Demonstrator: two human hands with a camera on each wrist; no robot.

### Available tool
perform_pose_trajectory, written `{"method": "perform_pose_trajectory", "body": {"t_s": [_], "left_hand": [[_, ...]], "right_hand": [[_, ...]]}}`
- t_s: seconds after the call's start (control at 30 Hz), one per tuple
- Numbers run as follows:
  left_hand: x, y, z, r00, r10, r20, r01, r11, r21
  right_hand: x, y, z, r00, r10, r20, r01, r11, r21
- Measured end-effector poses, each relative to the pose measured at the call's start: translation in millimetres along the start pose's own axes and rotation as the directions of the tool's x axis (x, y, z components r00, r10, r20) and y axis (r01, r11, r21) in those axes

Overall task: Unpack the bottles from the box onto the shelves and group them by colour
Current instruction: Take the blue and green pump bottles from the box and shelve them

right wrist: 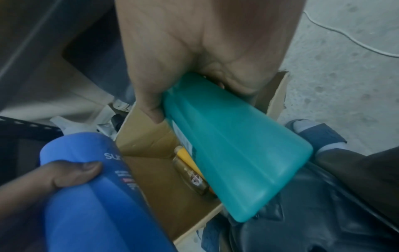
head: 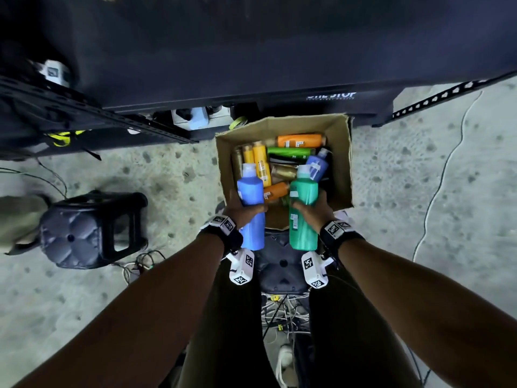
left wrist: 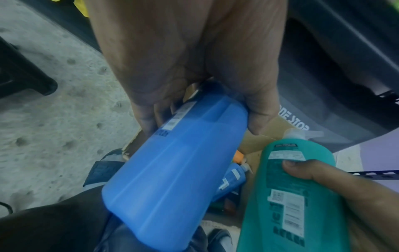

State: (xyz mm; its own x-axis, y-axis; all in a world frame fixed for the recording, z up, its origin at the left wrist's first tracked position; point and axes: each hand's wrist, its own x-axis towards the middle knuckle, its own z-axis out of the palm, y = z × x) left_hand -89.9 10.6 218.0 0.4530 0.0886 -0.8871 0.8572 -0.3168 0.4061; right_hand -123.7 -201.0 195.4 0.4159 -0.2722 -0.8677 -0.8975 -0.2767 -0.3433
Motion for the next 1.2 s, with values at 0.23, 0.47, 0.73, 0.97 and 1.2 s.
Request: {"method": "perform_pose_trajectory", "body": {"t_s": [0.23,0.47,0.73,0.97,1.2], "left_hand": [[-78.6,10.3,-2.1,0.994,0.106,0.017,-0.106,0.992,0.067],[-140.4,23.6,-7.8,0.990,0.128,0.051,-0.133,0.985,0.114],[-191.3,49.6,-14.2,0.969,0.218,0.116,-0.236,0.956,0.177],[-214.8,79.5,-14.5,0.918,0.381,0.112,-0.395,0.906,0.152],[-241.8,130.5,-16.3,0.826,0.561,0.045,-0.563,0.823,0.071]], "right_hand": [[-75.1,-4.6,-21.3,0.998,-0.065,-0.002,0.065,0.998,0.020],[-141.3,-7.1,-42.2,0.989,-0.109,-0.096,0.116,0.991,0.066],[-186.0,-19.8,-68.3,0.973,-0.222,-0.065,0.225,0.973,0.050],[-219.0,-44.7,-98.0,0.907,-0.392,-0.154,0.411,0.903,0.127],[-249.6,-85.0,-132.2,0.790,-0.497,-0.359,0.587,0.784,0.205]]}}
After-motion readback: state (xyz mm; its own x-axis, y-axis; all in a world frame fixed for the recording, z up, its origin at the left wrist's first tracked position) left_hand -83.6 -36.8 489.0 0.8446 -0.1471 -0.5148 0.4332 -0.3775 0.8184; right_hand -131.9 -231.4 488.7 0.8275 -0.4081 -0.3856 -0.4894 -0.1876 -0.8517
